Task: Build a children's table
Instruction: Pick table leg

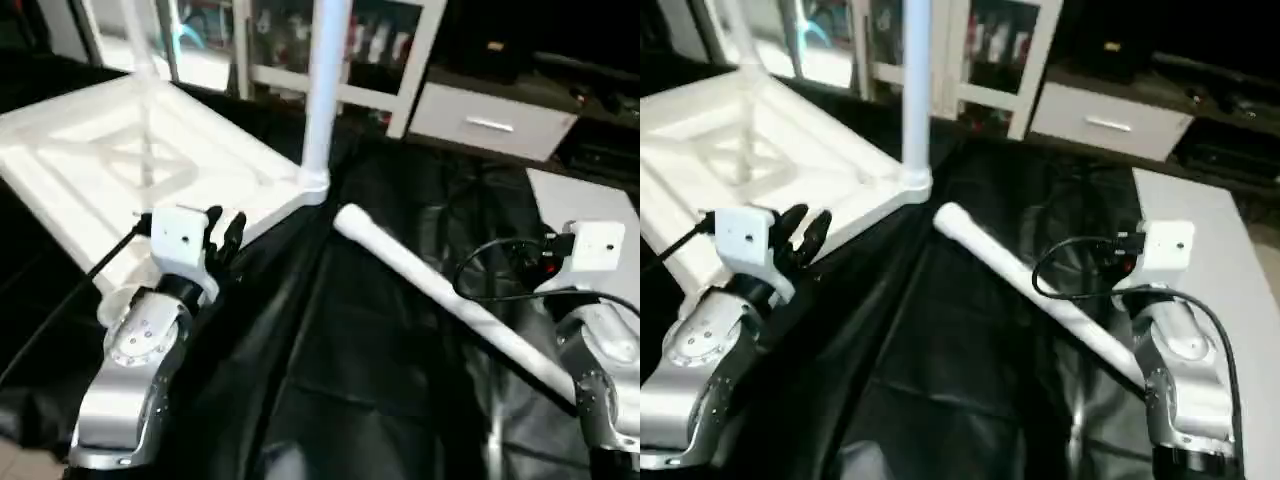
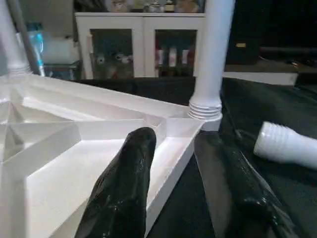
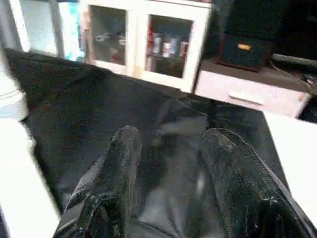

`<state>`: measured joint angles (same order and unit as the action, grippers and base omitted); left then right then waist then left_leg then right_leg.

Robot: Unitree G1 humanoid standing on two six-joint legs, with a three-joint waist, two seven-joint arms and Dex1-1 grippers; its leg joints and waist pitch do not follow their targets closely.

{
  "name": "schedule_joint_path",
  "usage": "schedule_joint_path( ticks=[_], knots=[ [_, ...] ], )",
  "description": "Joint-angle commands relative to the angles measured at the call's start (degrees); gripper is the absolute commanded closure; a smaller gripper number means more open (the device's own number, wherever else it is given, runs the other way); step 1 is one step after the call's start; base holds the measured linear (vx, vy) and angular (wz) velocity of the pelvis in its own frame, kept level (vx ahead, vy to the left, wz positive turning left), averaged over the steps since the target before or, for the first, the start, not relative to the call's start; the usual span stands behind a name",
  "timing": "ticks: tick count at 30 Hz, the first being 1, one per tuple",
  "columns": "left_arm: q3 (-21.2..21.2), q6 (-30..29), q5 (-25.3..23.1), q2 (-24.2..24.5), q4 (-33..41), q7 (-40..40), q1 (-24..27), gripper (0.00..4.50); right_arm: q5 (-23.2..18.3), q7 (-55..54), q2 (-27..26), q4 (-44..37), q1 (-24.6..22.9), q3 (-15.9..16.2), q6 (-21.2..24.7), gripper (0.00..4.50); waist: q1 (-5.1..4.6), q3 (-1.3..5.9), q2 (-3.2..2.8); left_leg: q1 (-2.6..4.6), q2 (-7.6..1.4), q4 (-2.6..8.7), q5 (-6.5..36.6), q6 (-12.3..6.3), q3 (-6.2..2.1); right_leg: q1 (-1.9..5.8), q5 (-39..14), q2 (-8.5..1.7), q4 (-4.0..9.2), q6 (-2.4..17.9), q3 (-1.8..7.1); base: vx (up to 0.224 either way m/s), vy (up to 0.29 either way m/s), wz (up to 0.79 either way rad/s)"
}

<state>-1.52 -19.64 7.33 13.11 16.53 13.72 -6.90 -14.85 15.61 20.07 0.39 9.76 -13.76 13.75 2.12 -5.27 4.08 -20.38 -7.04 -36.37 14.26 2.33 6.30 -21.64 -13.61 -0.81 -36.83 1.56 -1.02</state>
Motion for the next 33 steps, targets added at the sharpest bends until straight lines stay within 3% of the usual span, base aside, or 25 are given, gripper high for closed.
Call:
schedule_joint_path(
  ticks=[1, 2, 3, 5, 7, 10, 13, 14, 15, 16, 17, 18, 19, 22, 28, 33],
  knots=[
    [2.6, 0.2, 2.0, 1.2, 1.9, 4.7, 1.1, 2.78, 0.6, 2.7, 4.0, 1.0, 1.7, -0.7, 4.1, 2.30, 0.09, 2.39, -0.29, 1.13, -5.59, 5.09, 3.4, -2.84, -0.90, 2.94, -0.6, -7.10, 4.53, 13.0, 3.07, -0.065, 0.031, 0.08],
    [3.6, 0.6, 3.3, 2.4, 2.6, 7.8, 1.7, 2.78, 1.6, 5.1, 6.9, 3.3, 2.8, 0.0, 4.5, 2.30, 0.07, 1.83, 0.13, 1.38, -5.52, 5.38, 8.2, -2.40, -0.24, 2.50, -9.3, -7.22, 5.37, 12.5, 3.21, -0.065, 0.031, 0.08],
    [4.4, 0.8, 4.6, 3.6, 3.2, 10.9, 2.1, 2.78, 2.1, 7.4, 9.3, 6.0, 4.1, 0.5, 5.0, 2.30, 0.04, 1.52, 0.09, 1.48, -5.52, 5.50, 11.2, -1.84, 0.11, 2.09, -16.1, -7.37, 5.88, 11.8, 3.22, -0.065, 0.032, 0.08],
    [5.1, 0.6, 5.8, 4.7, 3.7, 13.5, 2.3, 2.78, 2.6, 9.4, 11.2, 8.6, 5.3, 1.1, 4.8, 2.30, 0.09, 1.59, -0.23, 1.81, -5.70, 5.55, 13.3, -0.81, 0.41, 1.37, -19.9, -7.36, 6.17, 10.7, 3.15, -0.056, 0.032, 0.07],
    [6.5, -1.4, 9.4, 7.8, 4.9, 20.2, 2.4, 2.78, 5.2, 15.6, 15.6, 15.8, 8.4, 4.1, 2.2, 2.30, -0.01, 1.77, -0.07, 1.28, -5.68, 5.69, 12.2, -0.83, 0.56, 1.54, -18.2, -7.34, 6.01, 10.5, 3.08, 0.000, 0.000, 0.00],
    [8.0, -3.9, 12.1, 10.9, 6.1, 25.7, 2.2, 2.78, 7.9, 20.9, 18.7, 22.7, 11.1, 7.6, -0.6, 2.30, 0.12, 2.05, 0.23, 0.76, -5.61, 5.38, 8.5, -2.32, 0.94, 1.73, -13.6, -7.66, 5.67, 11.9, 3.14, 0.000, 0.000, 0.00],
    [9.3, -6.4, 13.7, 13.9, 7.4, 30.0, 2.2, 2.78, 11.1, 23.6, 21.0, 29.0, 13.4, 11.0, -3.5, 2.30, 0.23, 2.55, 0.55, 0.41, -5.57, 4.99, 3.6, -4.42, 1.28, 2.01, -8.5, -7.58, 5.08, 13.8, 2.95, 0.000, 0.000, 0.00],
    [10.6, -7.3, 13.9, 16.3, 8.4, 32.3, 2.6, 2.78, 14.1, 26.3, 22.9, 34.0, 14.9, 14.0, -6.5, 2.30, 0.32, 2.95, 0.97, 0.16, -5.49, 4.75, 0.7, -5.55, 1.53, 2.19, -5.0, -7.52, 4.59, 14.5, 2.90, 0.000, 0.000, 0.00],
    [10.6, -7.3, 13.9, 16.3, 8.4, 32.3, 2.6, 2.78, 14.1, 26.3, 22.9, 34.0, 14.9, 14.0, -6.5, 2.30, 0.46, 3.14, 0.87, 0.27, -5.48, 4.45, -1.2, -6.94, 1.82, 1.99, -1.8, -7.50, 4.29, 15.4, 2.86, 0.000, 0.000, 0.00],
    [11.2, -7.3, 13.4, 17.3, 8.8, 32.9, 2.8, 2.78, 15.8, 27.6, 23.9, 36.5, 15.3, 15.6, -8.1, 2.30, 0.46, 3.14, 0.87, 0.27, -5.48, 4.45, -1.2, -6.94, 1.82, 1.99, -1.8, -7.50, 4.29, 15.4, 2.86, 0.000, 0.000, 0.00],
    [11.6, -7.4, 13.5, 17.8, 9.2, 33.3, 3.1, 2.78, 17.3, 29.2, 24.8, 39.3, 15.8, 16.9, -9.6, 2.30, 0.64, 3.09, 0.91, 0.03, -5.61, 4.31, -2.6, -8.67, 2.00, 2.04, 0.5, -7.60, 4.09, 16.5, 2.82, 0.000, 0.000, 0.00],
    [11.6, -7.7, 13.9, 17.9, 9.8, 33.2, 3.4, 2.78, 18.2, 30.6, 25.6, 40.6, 15.8, 17.8, -10.6, 2.30, 0.69, 3.04, 0.92, -0.03, -5.69, 4.25, -2.6, -9.26, 2.07, 2.06, 0.8, -7.55, 4.09, 17.2, 2.77, 0.000, 0.000, 0.00],
    [11.5, -7.9, 14.3, 17.9, 10.2, 33.1, 3.5, 2.78, 18.4, 31.5, 26.1, 41.6, 15.8, 18.2, -11.3, 2.30, 0.75, 3.10, 1.55, -0.08, -5.76, 4.21, -2.8, -9.56, 2.14, 2.16, 0.9, -7.55, 4.13, 17.3, 2.76, 0.000, 0.000, 0.00],
    [11.4, -8.3, 14.8, 17.9, 10.9, 32.9, 3.7, 2.78, 18.3, 33.3, 26.9, 42.0, 15.3, 18.4, -11.7, 2.30, 1.06, 3.04, 1.37, -0.14, -5.88, 4.15, -3.5, -10.31, 2.16, 2.05, 1.5, -7.49, 3.92, 17.7, 2.70, 0.000, 0.000, 0.00],
    [11.1, -9.4, 15.8, 18.3, 12.0, 33.0, 4.2, 2.78, 18.4, 42.0, 30.6, 44.7, 13.4, 20.5, -15.7, 2.30, 1.30, 2.56, 1.45, 0.17, -6.19, 4.40, 2.3, -8.57, 2.27, 1.70, -7.2, -7.59, 4.87, 16.8, 2.73, 0.000, 0.000, 0.00],
    [12.1, -9.9, 15.2, 18.1, 11.8, 32.5, 3.9, 2.78, 19.6, 47.0, 33.0, 45.3, 11.7, 21.9, -18.3, 2.30, 1.31, 2.77, 1.48, 0.01, -6.28, 4.33, 2.2, -8.51, 2.19, 1.85, -6.4, -7.57, 4.76, 16.7, 2.74, 0.000, 0.000, 0.00]
  ],
)
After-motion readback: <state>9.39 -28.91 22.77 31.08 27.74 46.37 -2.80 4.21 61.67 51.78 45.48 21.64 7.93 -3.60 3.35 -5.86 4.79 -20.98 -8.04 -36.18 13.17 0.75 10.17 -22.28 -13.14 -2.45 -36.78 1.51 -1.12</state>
